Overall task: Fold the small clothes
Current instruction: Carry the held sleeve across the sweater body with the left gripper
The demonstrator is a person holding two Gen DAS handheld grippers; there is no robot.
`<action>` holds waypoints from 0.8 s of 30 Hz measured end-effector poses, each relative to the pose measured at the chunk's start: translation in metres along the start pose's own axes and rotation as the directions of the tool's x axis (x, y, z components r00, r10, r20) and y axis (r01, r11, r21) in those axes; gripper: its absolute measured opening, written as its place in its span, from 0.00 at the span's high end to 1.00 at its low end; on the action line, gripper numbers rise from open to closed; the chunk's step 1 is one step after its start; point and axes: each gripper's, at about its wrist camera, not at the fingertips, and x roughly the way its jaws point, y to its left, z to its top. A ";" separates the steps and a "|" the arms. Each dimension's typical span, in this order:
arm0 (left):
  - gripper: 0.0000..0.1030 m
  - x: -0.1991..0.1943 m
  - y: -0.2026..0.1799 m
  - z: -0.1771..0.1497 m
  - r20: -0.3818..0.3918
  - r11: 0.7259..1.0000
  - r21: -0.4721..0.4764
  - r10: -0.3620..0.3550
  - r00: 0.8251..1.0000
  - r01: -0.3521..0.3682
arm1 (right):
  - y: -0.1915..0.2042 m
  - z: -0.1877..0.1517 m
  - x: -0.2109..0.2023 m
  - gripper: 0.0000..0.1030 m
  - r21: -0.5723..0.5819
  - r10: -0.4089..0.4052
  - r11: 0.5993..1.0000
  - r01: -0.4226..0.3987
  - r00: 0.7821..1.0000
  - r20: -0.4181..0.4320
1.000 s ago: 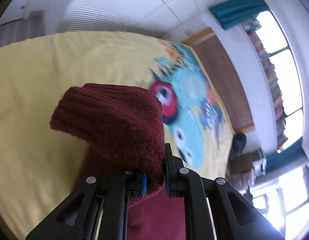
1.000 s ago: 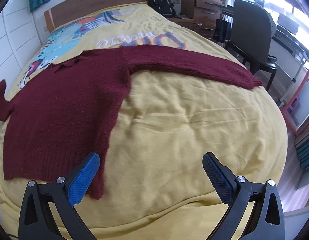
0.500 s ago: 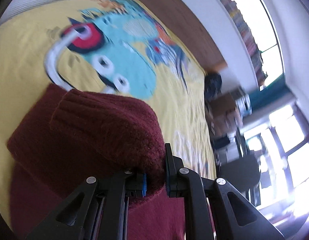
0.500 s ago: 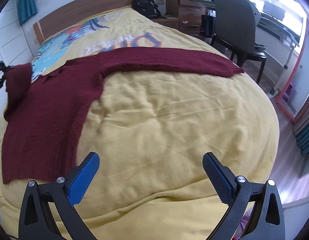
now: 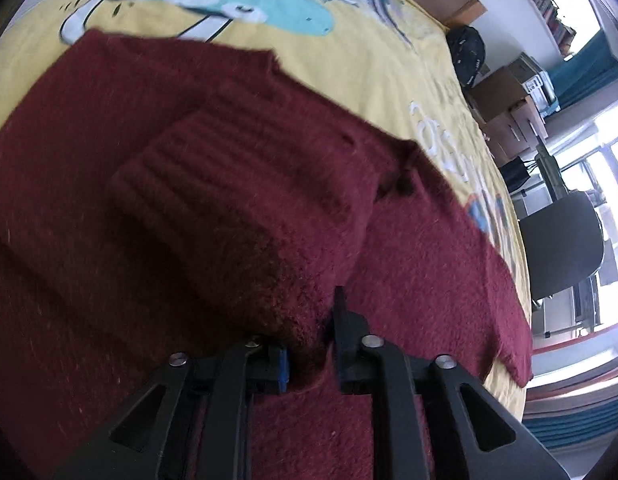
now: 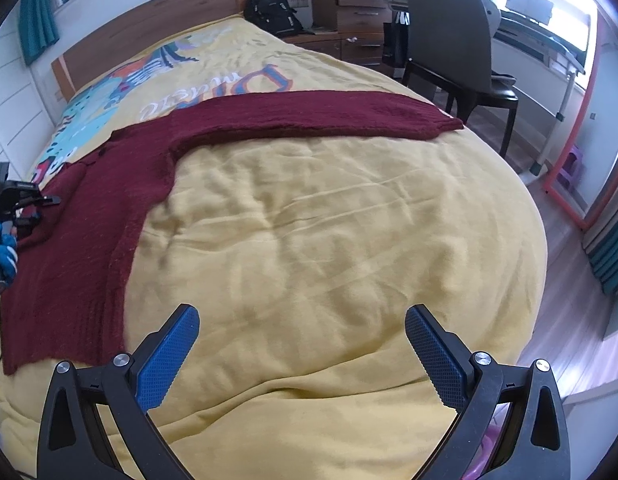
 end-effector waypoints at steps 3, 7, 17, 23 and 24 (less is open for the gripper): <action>0.70 -0.013 0.010 0.001 0.019 0.998 -0.046 -0.038 0.999 0.039 | 0.000 0.002 0.001 0.00 -0.006 0.003 1.000 -0.003 1.000 0.002; 0.65 -0.030 0.032 0.016 0.060 0.985 -0.154 -0.071 0.996 0.080 | 0.000 0.003 0.001 0.00 -0.016 0.008 1.000 -0.008 1.000 0.008; 0.78 -0.046 0.052 0.019 0.101 0.956 -0.246 -0.140 0.985 0.161 | -0.013 -0.002 0.006 0.00 0.011 -0.006 1.000 0.006 1.000 -0.006; 0.78 -0.036 -0.008 -0.005 0.012 0.998 0.006 -0.055 0.998 0.055 | -0.013 -0.003 0.005 0.00 0.012 0.008 1.000 -0.008 1.000 0.001; 0.78 -0.034 -0.017 -0.009 0.008 0.998 0.050 -0.024 1.000 0.024 | -0.014 -0.004 0.004 0.00 0.012 0.008 1.000 -0.008 1.000 0.001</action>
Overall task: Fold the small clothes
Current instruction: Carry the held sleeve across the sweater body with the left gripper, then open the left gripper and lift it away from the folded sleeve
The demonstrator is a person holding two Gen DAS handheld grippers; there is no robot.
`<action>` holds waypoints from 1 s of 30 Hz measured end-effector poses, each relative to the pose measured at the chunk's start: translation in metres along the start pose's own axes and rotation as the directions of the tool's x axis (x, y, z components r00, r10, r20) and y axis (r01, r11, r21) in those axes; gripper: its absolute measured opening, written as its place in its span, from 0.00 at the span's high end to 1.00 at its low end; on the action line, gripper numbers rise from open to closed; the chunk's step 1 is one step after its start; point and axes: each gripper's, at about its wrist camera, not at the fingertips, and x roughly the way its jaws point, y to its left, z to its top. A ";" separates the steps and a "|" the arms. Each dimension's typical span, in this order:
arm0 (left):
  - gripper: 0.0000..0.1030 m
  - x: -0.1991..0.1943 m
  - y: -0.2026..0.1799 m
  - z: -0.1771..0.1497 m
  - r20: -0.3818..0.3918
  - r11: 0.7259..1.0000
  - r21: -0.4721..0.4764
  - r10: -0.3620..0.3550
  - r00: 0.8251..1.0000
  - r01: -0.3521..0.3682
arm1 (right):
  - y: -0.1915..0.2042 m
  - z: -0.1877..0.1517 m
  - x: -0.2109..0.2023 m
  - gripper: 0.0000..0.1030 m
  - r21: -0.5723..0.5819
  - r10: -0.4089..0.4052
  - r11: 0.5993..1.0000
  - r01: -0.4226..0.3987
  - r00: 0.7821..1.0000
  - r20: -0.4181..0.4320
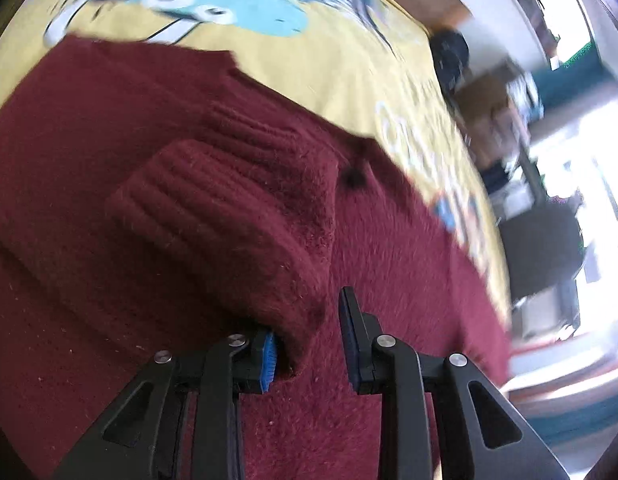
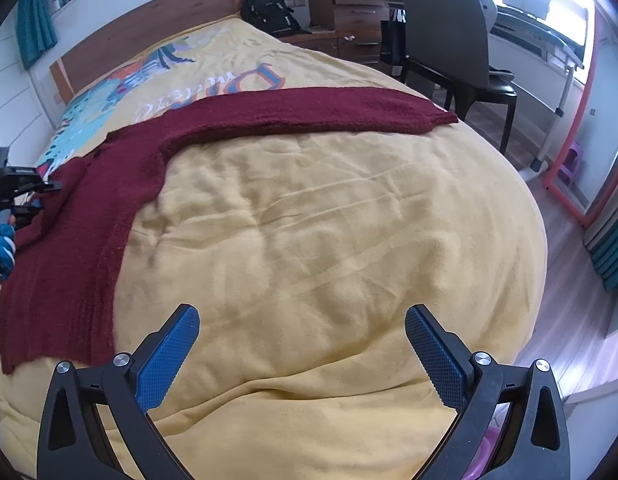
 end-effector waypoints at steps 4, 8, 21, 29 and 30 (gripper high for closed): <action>0.78 0.014 -0.018 -0.012 -0.014 0.992 0.110 0.070 0.997 -0.068 | -0.003 -0.002 0.000 0.00 0.012 -0.003 1.000 0.003 1.000 -0.008; 0.76 0.017 -0.035 -0.019 -0.004 0.958 0.248 0.148 0.989 -0.143 | -0.005 -0.003 -0.001 0.00 0.015 -0.003 1.000 0.003 1.000 -0.006; 0.42 0.009 -0.032 -0.014 0.002 0.983 0.177 0.057 0.998 -0.057 | -0.006 -0.002 -0.003 0.00 0.009 -0.004 1.000 0.004 1.000 0.004; 0.42 0.023 -0.022 -0.036 -0.089 0.986 0.166 0.017 0.996 -0.002 | -0.007 0.004 -0.009 0.00 0.015 -0.002 1.000 0.001 1.000 0.024; 0.42 0.019 -0.022 -0.036 -0.081 0.988 0.156 0.007 0.997 0.005 | -0.008 0.005 -0.010 0.00 0.017 -0.001 1.000 0.001 1.000 0.030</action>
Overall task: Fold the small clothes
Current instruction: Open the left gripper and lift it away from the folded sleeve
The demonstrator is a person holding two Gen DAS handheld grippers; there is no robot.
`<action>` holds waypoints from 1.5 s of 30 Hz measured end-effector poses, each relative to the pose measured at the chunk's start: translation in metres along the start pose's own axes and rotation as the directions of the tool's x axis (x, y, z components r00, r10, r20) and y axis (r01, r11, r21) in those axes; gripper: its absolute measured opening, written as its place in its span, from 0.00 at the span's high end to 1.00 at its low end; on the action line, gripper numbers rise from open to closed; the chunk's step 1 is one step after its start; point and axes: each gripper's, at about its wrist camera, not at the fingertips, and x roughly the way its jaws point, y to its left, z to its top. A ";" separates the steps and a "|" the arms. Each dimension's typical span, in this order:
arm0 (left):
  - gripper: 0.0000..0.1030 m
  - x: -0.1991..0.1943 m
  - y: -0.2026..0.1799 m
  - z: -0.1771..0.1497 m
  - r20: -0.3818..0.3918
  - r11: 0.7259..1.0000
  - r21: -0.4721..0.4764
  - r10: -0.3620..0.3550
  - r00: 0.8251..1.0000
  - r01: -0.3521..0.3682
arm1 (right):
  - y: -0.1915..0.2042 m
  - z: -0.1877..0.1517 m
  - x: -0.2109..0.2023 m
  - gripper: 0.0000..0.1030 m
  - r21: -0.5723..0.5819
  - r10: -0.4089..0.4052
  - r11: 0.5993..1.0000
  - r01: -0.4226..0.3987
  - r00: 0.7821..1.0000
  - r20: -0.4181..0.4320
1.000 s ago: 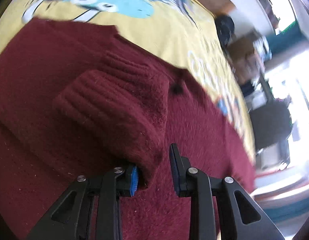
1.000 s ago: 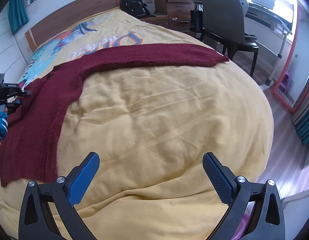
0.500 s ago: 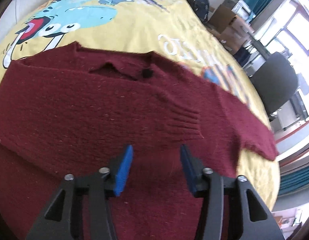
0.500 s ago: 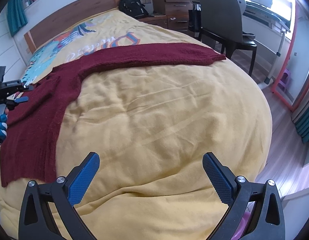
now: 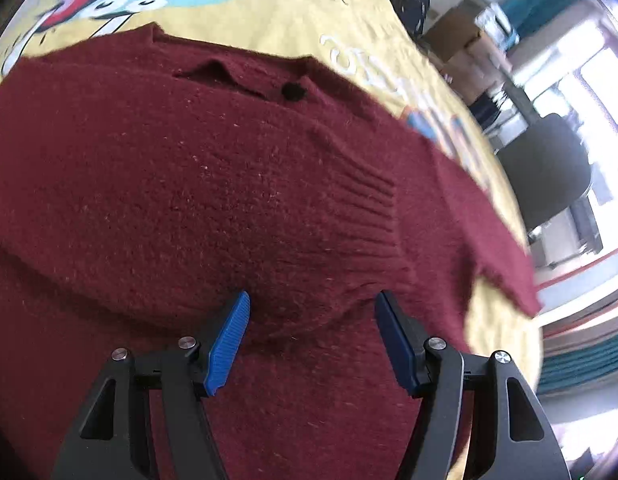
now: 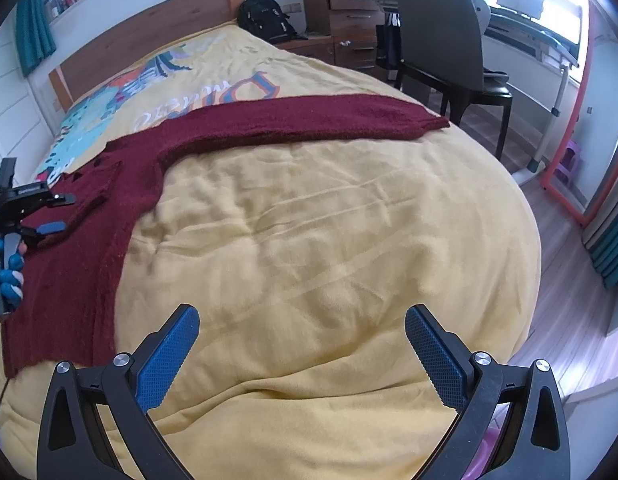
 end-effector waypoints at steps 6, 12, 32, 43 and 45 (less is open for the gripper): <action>0.42 -0.050 0.007 -0.003 0.073 0.997 0.045 0.060 0.995 -0.064 | 0.002 0.005 -0.008 0.00 0.002 0.009 1.000 -0.009 1.000 0.024; 0.42 -0.081 -0.002 -0.037 0.111 0.992 0.059 0.104 0.988 -0.111 | 0.012 0.008 -0.017 0.00 -0.013 0.032 0.999 -0.032 0.999 0.028; 0.42 -0.218 0.062 -0.166 0.237 0.941 -0.039 0.335 0.912 -0.335 | 0.036 0.001 -0.049 0.00 -0.054 0.109 0.993 -0.106 0.992 0.061; 0.35 -0.250 0.084 -0.198 0.239 0.925 -0.131 0.380 0.894 -0.357 | 0.026 0.004 -0.035 0.00 -0.017 0.147 0.989 -0.146 0.989 0.033; 0.35 -0.250 0.084 -0.197 0.237 0.924 -0.132 0.382 0.893 -0.360 | 0.021 0.005 -0.033 0.00 -0.008 0.144 0.990 -0.144 0.989 0.032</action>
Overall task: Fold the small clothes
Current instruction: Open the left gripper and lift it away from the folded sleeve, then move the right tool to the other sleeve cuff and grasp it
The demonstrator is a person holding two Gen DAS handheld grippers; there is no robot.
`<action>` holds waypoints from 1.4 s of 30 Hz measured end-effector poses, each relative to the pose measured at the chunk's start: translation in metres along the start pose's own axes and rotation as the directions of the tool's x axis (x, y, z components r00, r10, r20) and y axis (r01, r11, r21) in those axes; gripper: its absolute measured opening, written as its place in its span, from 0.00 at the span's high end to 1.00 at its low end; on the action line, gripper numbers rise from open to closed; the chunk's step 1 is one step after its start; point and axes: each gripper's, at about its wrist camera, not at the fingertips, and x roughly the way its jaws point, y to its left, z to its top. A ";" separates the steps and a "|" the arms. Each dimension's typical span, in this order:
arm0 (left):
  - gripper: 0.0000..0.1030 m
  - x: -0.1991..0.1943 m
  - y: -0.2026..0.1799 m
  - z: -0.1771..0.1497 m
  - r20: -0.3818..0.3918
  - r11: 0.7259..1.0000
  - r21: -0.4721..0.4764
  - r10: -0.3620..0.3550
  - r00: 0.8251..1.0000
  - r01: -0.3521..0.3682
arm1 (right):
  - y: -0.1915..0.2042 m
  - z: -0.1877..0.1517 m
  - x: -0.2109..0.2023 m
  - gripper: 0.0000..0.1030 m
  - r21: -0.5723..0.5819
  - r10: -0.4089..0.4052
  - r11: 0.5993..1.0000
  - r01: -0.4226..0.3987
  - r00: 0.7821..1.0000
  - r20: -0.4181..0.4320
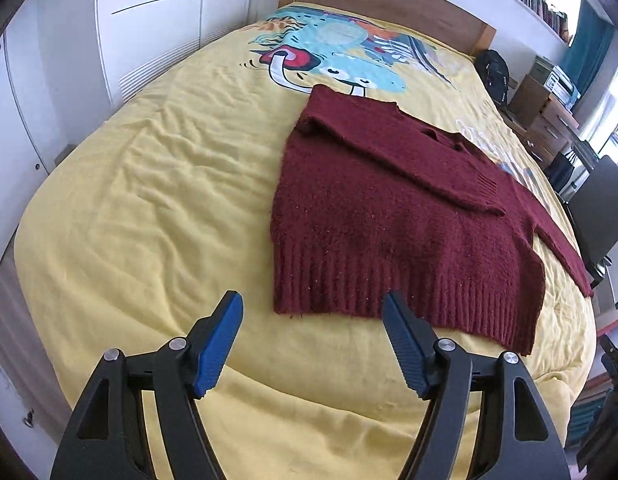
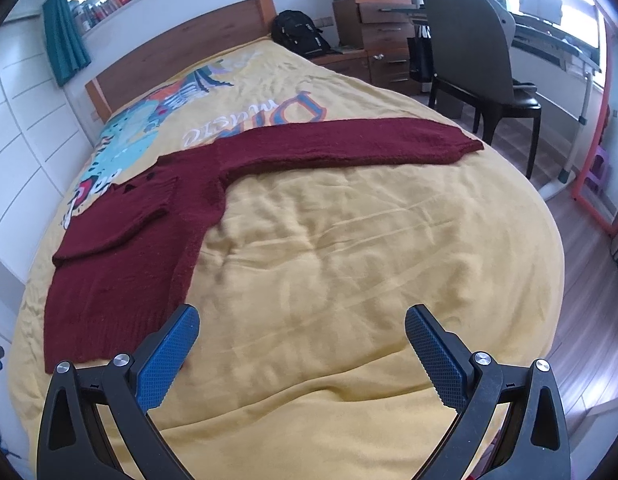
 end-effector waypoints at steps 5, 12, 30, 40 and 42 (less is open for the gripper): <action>0.35 0.003 -0.013 0.002 0.004 0.999 0.037 -0.001 1.000 0.001 | -0.017 0.012 0.007 0.00 0.024 -0.020 1.000 0.020 1.000 0.010; 0.35 0.018 -0.030 0.002 -0.023 0.997 0.081 0.005 1.000 -0.003 | -0.043 0.045 0.029 0.00 0.077 -0.041 0.996 0.039 0.999 0.026; 0.35 0.057 -0.041 0.025 -0.040 0.993 0.085 0.091 0.995 -0.087 | -0.112 0.122 0.143 0.00 0.189 -0.168 0.966 0.174 0.985 -0.051; 0.35 0.081 -0.037 0.025 -0.089 0.990 0.076 0.124 0.988 -0.118 | -0.168 0.148 0.193 0.00 0.313 -0.200 0.922 0.226 0.973 -0.112; 0.35 0.084 -0.037 0.026 -0.098 0.989 0.074 0.131 0.987 -0.124 | -0.176 0.150 0.199 0.00 0.327 -0.202 0.916 0.231 0.972 -0.121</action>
